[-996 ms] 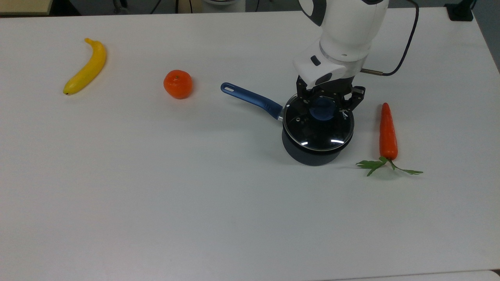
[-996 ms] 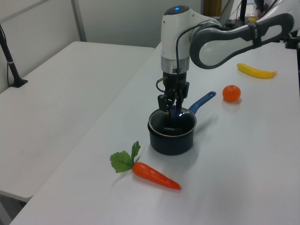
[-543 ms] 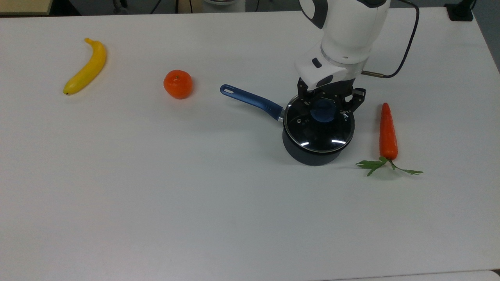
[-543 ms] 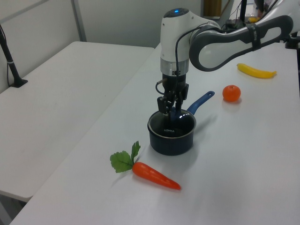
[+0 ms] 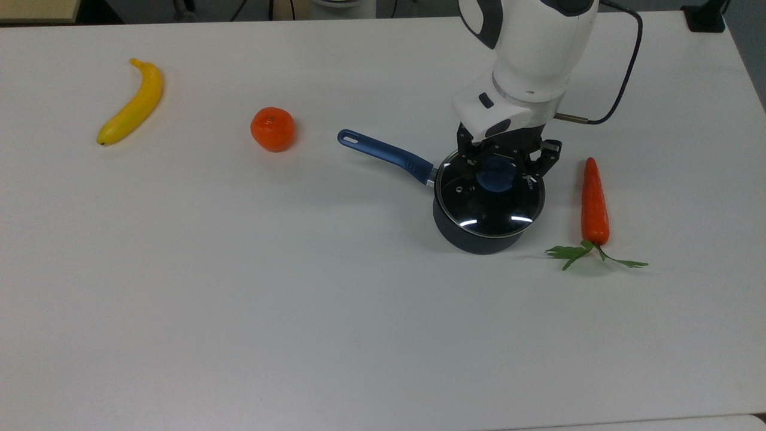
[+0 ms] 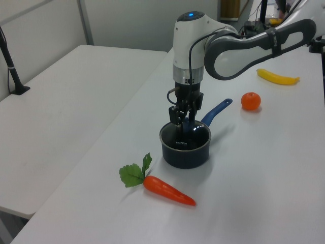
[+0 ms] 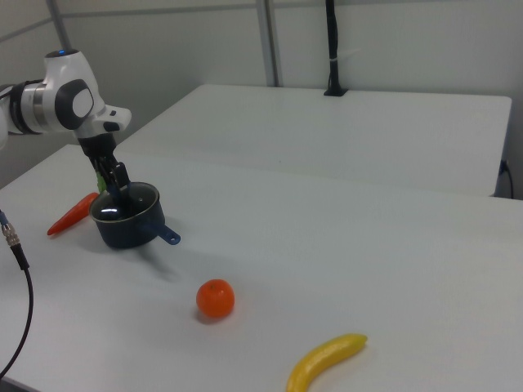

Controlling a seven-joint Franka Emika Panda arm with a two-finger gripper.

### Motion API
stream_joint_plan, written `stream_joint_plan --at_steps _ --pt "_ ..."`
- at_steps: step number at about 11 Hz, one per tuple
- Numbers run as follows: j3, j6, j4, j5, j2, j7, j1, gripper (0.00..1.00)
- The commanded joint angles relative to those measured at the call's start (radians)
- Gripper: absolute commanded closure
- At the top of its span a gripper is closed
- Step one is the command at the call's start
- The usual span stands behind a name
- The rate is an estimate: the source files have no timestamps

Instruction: Close lid

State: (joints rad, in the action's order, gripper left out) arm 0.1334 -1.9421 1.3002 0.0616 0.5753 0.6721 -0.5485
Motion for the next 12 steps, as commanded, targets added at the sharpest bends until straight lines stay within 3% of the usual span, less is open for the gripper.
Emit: stream_joint_plan --at_steps 1,4,8,12 --pt "0.009 -0.008 0.001 -0.013 0.008 0.021 -0.016 0.00" --pt "0.015 0.003 -0.003 -0.005 -0.050 0.001 0.021 0.00" --pt "0.025 0.184 0.034 -0.014 -0.210 -0.150 0.087 0.00" --pt "0.022 0.368 0.103 -0.002 -0.368 -0.457 0.287 0.00"
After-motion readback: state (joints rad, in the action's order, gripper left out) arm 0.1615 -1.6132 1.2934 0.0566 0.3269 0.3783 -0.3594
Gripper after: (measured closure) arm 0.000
